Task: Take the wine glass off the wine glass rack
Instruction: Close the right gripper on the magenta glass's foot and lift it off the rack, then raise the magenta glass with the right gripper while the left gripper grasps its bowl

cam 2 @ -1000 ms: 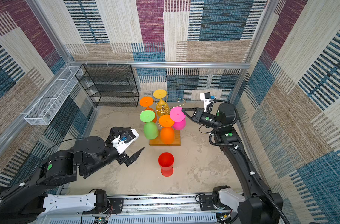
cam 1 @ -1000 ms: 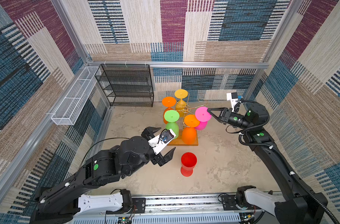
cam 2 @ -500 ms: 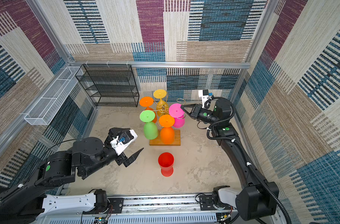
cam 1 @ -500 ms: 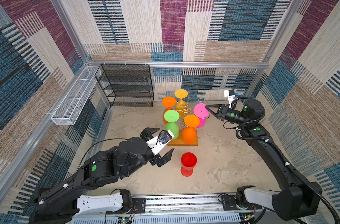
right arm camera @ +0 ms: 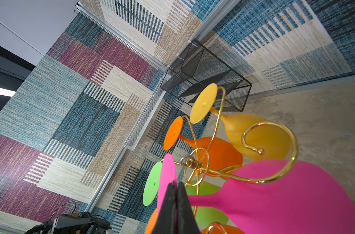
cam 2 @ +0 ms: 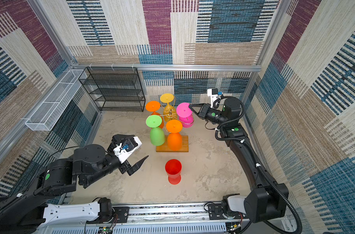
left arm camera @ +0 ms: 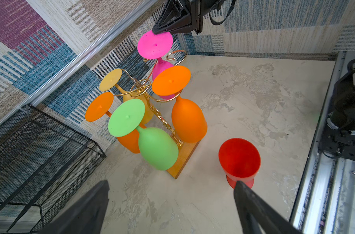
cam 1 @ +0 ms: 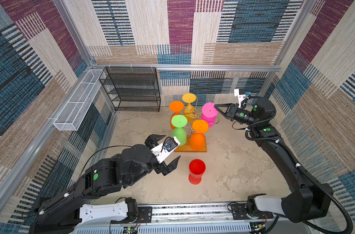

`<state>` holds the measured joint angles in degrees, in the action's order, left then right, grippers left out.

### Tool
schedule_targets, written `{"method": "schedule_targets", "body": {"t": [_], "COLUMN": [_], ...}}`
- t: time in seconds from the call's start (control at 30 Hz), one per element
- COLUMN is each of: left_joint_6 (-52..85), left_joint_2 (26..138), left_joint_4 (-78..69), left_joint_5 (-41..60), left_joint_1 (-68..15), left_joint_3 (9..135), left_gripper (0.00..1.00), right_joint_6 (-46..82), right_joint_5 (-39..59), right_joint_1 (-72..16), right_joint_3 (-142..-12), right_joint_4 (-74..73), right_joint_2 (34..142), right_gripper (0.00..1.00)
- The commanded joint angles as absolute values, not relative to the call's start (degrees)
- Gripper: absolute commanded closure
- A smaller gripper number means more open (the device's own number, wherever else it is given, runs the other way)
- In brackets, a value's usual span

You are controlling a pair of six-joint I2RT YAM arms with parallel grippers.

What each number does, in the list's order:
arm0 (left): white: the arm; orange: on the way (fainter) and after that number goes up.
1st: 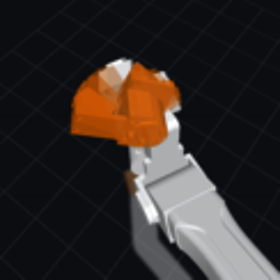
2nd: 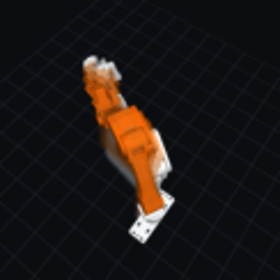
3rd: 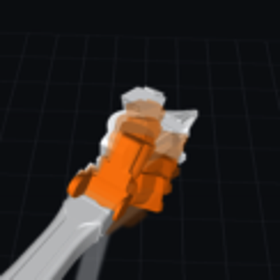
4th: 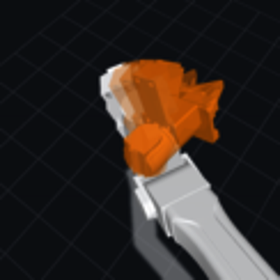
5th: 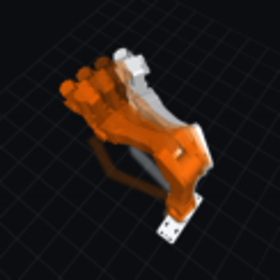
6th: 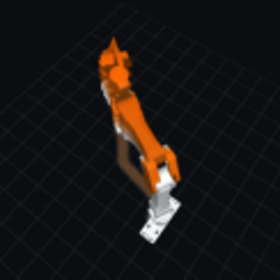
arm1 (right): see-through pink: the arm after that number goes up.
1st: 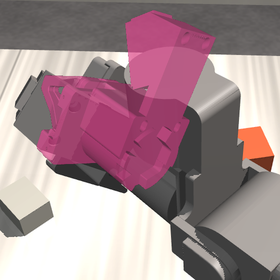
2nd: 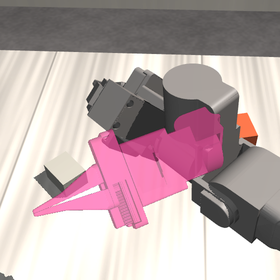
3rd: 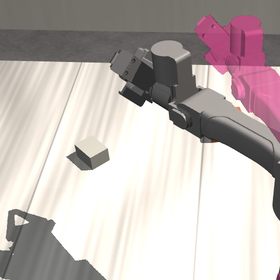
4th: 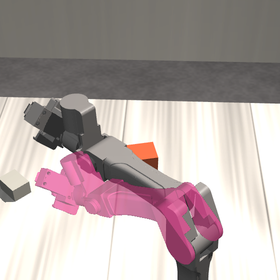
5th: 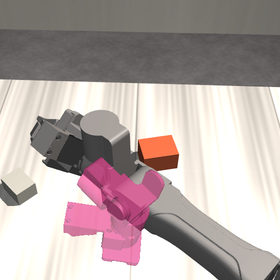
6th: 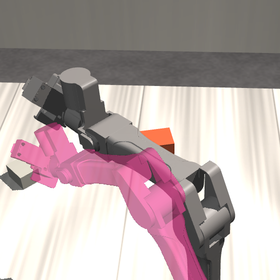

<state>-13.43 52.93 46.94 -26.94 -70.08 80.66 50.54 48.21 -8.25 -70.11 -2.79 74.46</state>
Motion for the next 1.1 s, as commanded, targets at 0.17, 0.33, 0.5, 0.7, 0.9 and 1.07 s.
{"method": "schedule_targets", "body": {"t": [0.17, 0.33, 0.5, 0.7, 0.9, 1.07], "left_joint_6": [-13.23, -13.28, -13.89, -12.0, -0.98, 6.31], "left_joint_2": [52.87, 52.91, 53.14, 55.31, 58.72, 64.3], "left_joint_4": [46.82, 46.08, 38.62, 25.42, 17.58, 11.11], "left_joint_5": [-26.81, -26.72, -26.32, -18.73, 4.59, 20.69], "left_joint_1": [-69.98, -69.98, -69.28, -64.18, -48.45, -41.96], "left_joint_3": [80.24, 80.16, 79.28, 79.55, 80.95, 82.98], "left_gripper": [0.02, 0.02, 0.03, 0.04, 0.05, 0.05], "right_joint_6": [49.77, 49.44, 45.45, 42.03, 43.89, 60.43], "right_joint_5": [44.47, 44.39, 41.12, 35.42, 37.54, 48.69], "right_joint_1": [-4.86, -0.15, 3.34, 4.57, 4.57, 4.42], "right_joint_3": [-67.84, -65.75, -66.82, -70.64, -71.24, -65.25], "right_joint_4": [-2.11, -0.22, 6.37, 7.29, -2.35, -26.71], "right_joint_2": [71.29, 67.21, 61.7, 53.77, 47.51, 48.09], "right_gripper": [1.0, 1.0, 1.0, 1.0, 1.0, 1.0]}}
